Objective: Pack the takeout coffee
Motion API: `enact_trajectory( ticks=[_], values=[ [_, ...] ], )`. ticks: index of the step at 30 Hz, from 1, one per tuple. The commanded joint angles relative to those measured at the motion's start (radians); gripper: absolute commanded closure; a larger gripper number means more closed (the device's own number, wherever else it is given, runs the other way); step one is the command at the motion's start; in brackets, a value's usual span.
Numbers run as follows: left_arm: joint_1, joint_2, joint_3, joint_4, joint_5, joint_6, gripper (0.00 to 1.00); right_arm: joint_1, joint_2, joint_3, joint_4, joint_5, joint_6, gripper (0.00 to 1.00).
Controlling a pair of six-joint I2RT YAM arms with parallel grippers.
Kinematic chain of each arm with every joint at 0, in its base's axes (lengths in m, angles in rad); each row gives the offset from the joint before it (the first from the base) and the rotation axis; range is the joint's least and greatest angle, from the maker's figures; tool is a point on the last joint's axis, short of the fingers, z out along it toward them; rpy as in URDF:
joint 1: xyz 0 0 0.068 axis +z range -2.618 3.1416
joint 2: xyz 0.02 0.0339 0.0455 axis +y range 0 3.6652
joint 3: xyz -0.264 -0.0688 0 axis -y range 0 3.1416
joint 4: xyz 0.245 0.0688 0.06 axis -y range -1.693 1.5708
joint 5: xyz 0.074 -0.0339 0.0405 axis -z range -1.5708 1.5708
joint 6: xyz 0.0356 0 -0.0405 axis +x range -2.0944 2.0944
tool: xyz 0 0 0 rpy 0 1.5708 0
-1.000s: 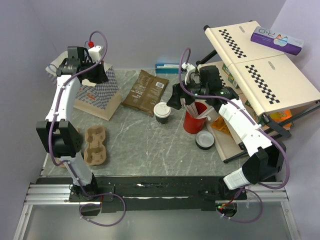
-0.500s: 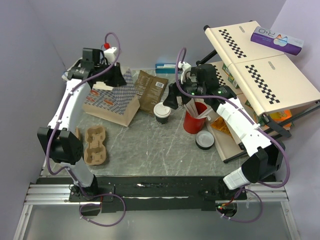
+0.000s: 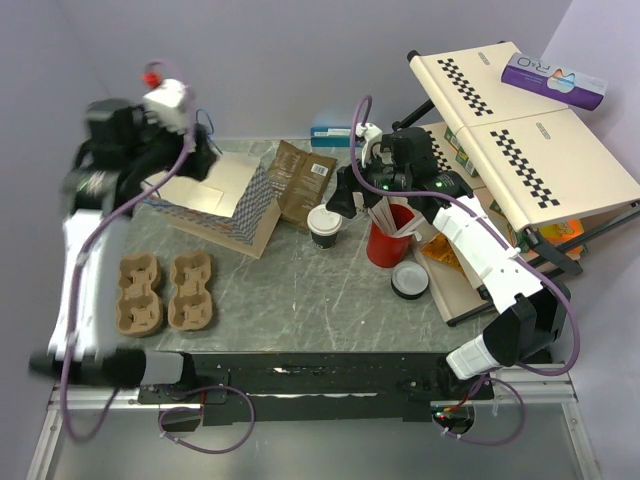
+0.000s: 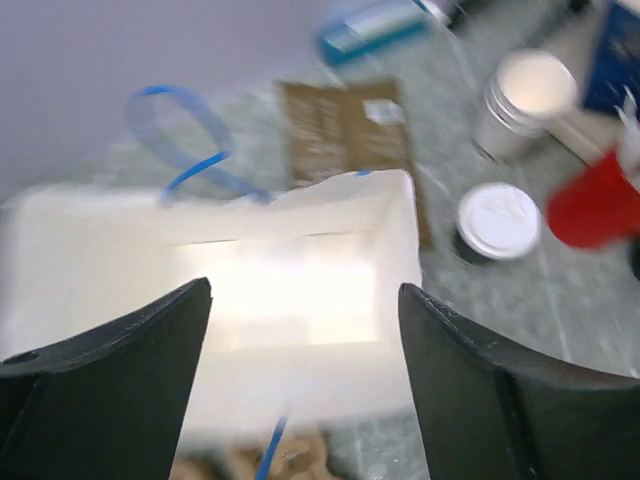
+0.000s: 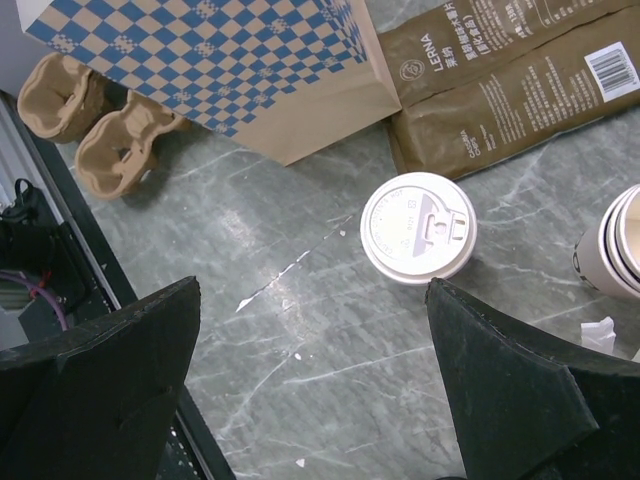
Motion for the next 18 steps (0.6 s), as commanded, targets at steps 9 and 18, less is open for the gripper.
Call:
enact_trajectory(
  ticks=[9,18],
  values=[
    [0.442,-0.192,-0.444,-0.287,-0.161,-0.131,0.27,0.006,-0.014,0.03,0.052,-0.008,0.006,0.01],
    [0.473,-0.183,-0.701,-0.083,-0.096,-0.046,0.31,0.012,-0.058,-0.02,0.064,0.003,0.007,0.01]
  ],
)
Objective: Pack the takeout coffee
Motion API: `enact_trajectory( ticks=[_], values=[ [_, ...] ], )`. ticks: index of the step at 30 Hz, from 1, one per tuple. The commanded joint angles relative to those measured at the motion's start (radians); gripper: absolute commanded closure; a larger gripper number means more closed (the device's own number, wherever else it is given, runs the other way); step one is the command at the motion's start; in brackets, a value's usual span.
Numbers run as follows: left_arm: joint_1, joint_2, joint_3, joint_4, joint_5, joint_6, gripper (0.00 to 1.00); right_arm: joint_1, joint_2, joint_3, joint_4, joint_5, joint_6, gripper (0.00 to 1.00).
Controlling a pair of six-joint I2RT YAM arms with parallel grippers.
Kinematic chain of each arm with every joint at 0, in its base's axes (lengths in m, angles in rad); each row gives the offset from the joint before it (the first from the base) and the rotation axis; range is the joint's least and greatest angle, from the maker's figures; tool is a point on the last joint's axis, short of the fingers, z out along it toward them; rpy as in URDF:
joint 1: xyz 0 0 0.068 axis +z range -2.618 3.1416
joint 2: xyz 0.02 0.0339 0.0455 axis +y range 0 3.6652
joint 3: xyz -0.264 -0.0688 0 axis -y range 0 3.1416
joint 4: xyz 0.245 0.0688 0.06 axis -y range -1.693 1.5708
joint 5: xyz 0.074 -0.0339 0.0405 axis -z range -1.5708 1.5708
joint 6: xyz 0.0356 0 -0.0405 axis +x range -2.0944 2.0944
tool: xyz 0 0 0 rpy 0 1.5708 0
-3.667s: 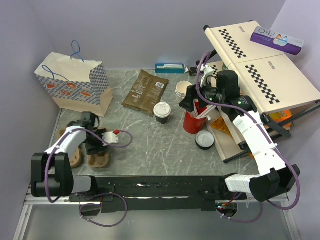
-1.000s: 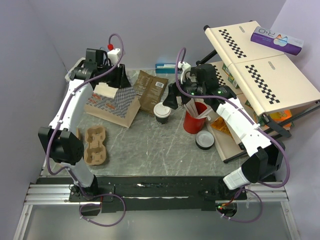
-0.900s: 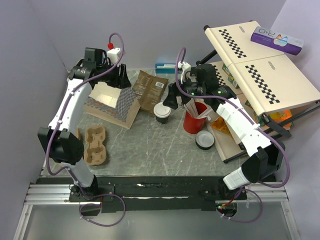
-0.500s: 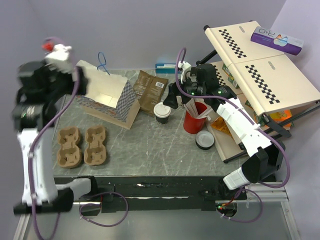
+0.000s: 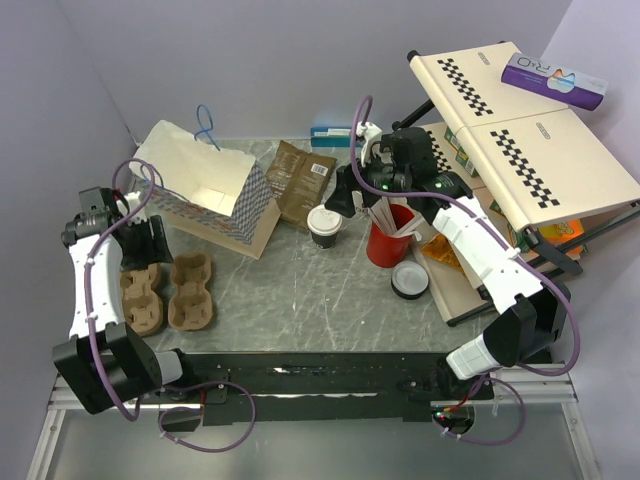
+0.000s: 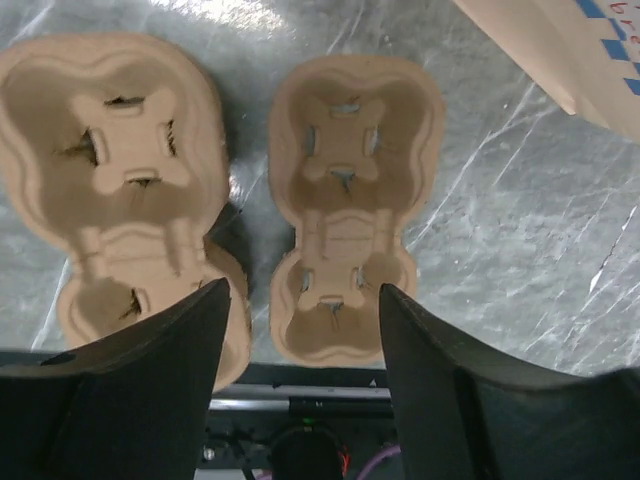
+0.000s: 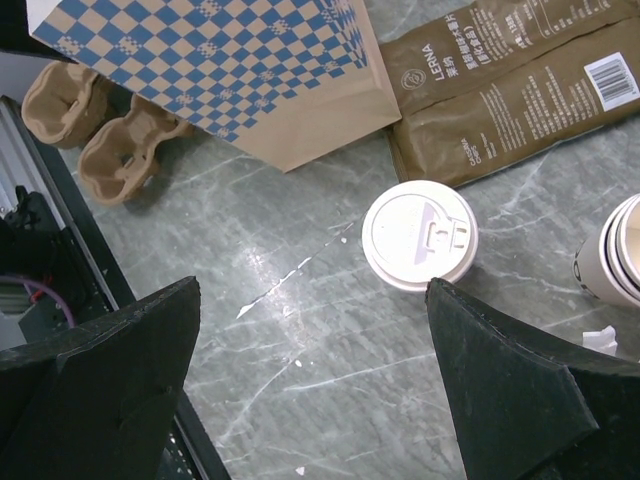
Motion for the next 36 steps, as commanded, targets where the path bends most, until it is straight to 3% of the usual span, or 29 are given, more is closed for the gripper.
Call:
enact_trajectory(
  ticks=[1,4,6,10,16,27,32,35,36],
  values=[
    [0.001,-0.049,-0.059,0.115,0.101,0.124,0.28,0.008,-0.061,-0.027,0.037,0.009,-0.005,0.01],
    [0.003,-0.075,-0.123,0.163,0.198,0.303,0.28,0.006,-0.079,-0.049,0.036,0.021,-0.011,0.01],
    [0.003,-0.057,-0.153,0.241,0.143,0.274,0.27,0.006,-0.082,-0.054,0.031,0.021,-0.011,0.01],
    [0.003,0.069,-0.11,0.163,0.111,0.213,0.33,0.006,-0.079,-0.049,0.034,0.023,-0.005,0.01],
    [-0.017,0.141,-0.126,0.192,0.121,0.163,0.41,0.008,-0.067,-0.047,0.037,0.023,-0.01,0.01],
    [-0.032,0.23,-0.129,0.201,0.155,0.106,0.38,0.005,-0.056,-0.063,0.025,0.027,-0.017,0.01],
    [-0.031,0.177,-0.121,0.183,0.143,0.221,0.29,0.003,-0.051,-0.055,0.027,0.039,-0.026,0.01],
    [-0.019,0.126,-0.121,0.141,0.184,0.411,0.28,0.003,-0.045,-0.046,0.017,0.041,-0.033,0.01],
    [0.0,0.103,-0.121,0.091,0.213,0.545,0.27,0.005,-0.042,-0.038,0.01,0.039,-0.034,0.01]
  ],
)
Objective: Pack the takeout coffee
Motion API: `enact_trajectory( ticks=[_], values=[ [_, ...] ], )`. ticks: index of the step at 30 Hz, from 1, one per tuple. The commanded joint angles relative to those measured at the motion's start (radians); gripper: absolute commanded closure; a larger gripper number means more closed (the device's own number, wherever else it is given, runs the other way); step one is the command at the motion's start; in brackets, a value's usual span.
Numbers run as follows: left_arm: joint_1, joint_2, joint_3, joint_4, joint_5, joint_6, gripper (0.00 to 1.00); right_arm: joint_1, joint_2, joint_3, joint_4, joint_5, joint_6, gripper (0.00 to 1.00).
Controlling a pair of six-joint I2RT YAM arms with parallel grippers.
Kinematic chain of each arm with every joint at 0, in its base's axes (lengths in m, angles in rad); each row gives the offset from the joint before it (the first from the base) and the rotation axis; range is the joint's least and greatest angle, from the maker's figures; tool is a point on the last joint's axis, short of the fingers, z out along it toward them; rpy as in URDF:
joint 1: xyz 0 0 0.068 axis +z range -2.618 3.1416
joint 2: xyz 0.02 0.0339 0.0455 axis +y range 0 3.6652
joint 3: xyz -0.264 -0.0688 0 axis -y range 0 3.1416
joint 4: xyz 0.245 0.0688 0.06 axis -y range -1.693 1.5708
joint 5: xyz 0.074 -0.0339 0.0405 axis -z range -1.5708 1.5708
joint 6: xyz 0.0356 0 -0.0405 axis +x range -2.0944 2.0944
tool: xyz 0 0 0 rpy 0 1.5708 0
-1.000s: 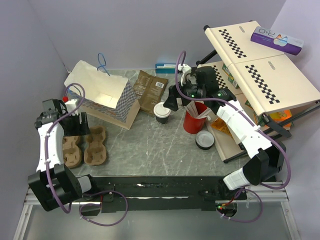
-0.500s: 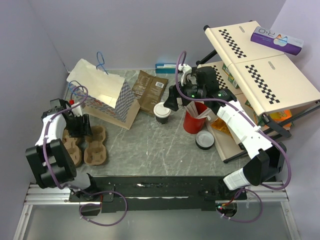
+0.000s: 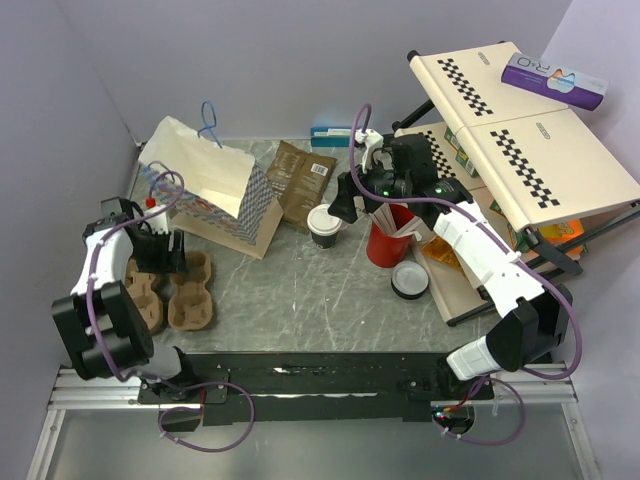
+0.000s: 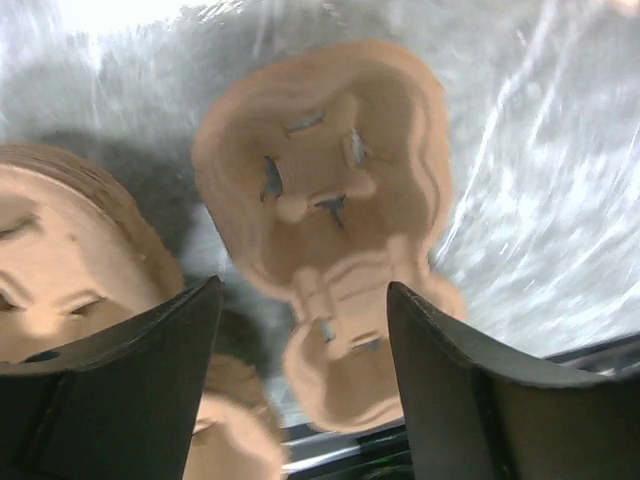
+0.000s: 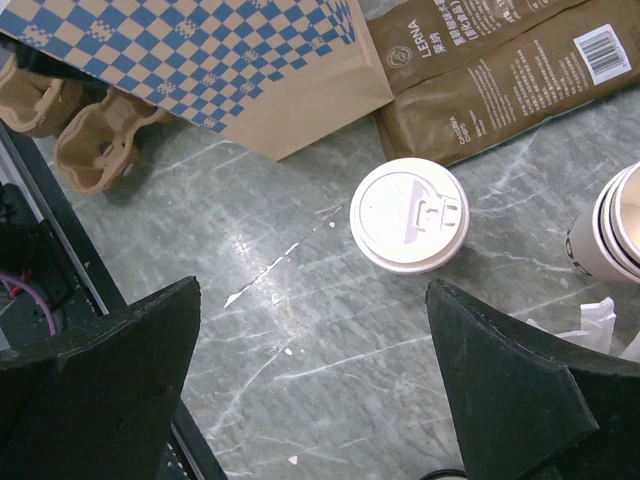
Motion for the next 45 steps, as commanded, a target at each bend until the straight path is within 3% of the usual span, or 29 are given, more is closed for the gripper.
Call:
enact_trajectory(
  ticks=[1,6,9,12,19,22,26,31,35,38,42,45],
  values=[
    [0.036,-0.102,0.016,-0.115,0.146,0.381,0.27,0.003,-0.012,0.026,0.004,0.004,-0.024,0.01],
    [0.042,-0.152,-0.013,-0.281,0.255,0.979,0.24,0.003,0.008,0.056,0.005,-0.002,-0.021,0.01],
    [0.008,-0.14,-0.006,-0.347,0.254,1.197,0.22,0.003,0.013,0.067,0.001,-0.002,-0.02,0.01],
    [-0.051,-0.111,-0.004,-0.332,0.191,1.275,0.2,0.003,0.004,0.06,-0.001,0.001,-0.023,0.01],
    [-0.119,-0.05,-0.044,-0.284,0.093,1.361,0.19,0.003,-0.045,0.007,-0.004,0.021,-0.038,0.01],
    [-0.116,-0.053,-0.007,-0.255,0.094,1.249,0.21,0.004,-0.065,-0.006,-0.007,0.03,-0.053,0.01],
    [0.015,-0.018,0.115,-0.321,0.16,1.163,0.21,0.001,-0.072,-0.016,-0.001,0.035,-0.06,0.01],
    [0.146,0.016,0.249,-0.503,0.179,1.229,0.17,-0.001,-0.035,0.015,-0.001,0.015,-0.047,0.01],
    [0.189,-0.076,0.191,-0.534,0.19,1.344,0.17,0.001,-0.004,0.056,-0.001,0.003,-0.043,0.01],
    [0.188,-0.177,0.134,-0.536,0.286,1.392,0.17,0.001,0.013,0.072,0.004,-0.006,-0.03,0.01],
    [0.093,-0.241,0.056,-0.531,0.265,1.465,0.19,0.001,0.031,0.086,0.001,-0.02,-0.02,0.01],
    [0.054,-0.272,0.036,-0.38,0.367,1.34,0.19,0.001,0.034,0.093,-0.003,-0.02,-0.015,0.01]
  ],
)
